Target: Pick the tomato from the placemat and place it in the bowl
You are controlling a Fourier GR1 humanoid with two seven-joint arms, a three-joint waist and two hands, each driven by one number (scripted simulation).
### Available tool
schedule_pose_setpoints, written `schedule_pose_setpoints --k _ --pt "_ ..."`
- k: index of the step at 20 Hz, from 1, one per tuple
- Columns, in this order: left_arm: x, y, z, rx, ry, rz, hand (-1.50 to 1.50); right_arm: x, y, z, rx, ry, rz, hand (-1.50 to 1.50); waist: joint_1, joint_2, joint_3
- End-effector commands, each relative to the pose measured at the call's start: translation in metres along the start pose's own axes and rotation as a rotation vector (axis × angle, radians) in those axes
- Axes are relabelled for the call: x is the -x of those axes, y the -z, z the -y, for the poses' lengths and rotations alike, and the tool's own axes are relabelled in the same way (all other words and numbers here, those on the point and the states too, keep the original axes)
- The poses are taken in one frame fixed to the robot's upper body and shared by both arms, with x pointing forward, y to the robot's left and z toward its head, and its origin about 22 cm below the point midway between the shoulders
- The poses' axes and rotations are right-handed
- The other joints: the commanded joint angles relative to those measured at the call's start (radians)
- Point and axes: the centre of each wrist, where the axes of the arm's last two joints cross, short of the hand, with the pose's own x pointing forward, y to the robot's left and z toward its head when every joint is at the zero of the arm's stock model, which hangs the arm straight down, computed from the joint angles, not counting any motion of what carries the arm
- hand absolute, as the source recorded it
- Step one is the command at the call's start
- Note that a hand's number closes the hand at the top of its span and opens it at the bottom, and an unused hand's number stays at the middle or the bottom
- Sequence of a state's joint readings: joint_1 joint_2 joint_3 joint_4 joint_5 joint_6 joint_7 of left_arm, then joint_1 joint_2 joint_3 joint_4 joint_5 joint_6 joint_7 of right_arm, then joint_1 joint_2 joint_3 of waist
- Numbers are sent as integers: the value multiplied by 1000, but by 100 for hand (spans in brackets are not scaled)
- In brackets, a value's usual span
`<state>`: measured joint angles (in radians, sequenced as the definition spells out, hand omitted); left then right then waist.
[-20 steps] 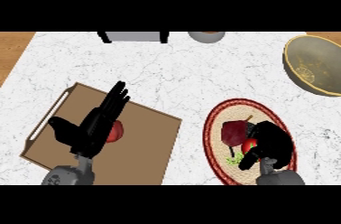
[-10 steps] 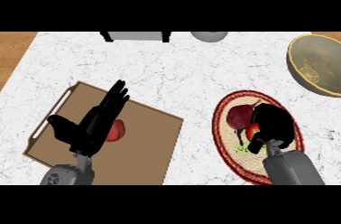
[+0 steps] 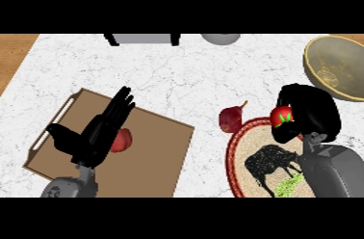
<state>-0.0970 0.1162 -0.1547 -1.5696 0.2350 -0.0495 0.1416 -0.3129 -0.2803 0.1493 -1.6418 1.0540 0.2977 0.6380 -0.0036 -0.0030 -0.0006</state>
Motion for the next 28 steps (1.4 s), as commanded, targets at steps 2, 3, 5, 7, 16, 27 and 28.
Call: schedule_pose_setpoints --k 2,3,5,7,16,27,28 --pt "-2 6 13 -2 1 18 0 -7 -32 56 169 46 15 150 -9 -2 0" --pt "-17 10 8 -6 2 20 0 -9 -21 72 202 40 -1 150 -2 0 0" --pt "-11 0 18 11 -7 -8 0 -5 -38 91 242 52 -2 150 -2 -2 0" --pt "5 5 10 7 7 2 0 -3 -32 98 256 41 -14 150 2 2 0" --pt "-2 24 13 3 10 16 0 31 2 161 348 144 -62 150 4 4 0" --pt "10 8 8 21 20 8 0 99 93 142 376 207 -114 150 16 8 1" --pt "-10 17 13 42 -1 8 0 110 104 135 386 217 -118 150 24 11 2"
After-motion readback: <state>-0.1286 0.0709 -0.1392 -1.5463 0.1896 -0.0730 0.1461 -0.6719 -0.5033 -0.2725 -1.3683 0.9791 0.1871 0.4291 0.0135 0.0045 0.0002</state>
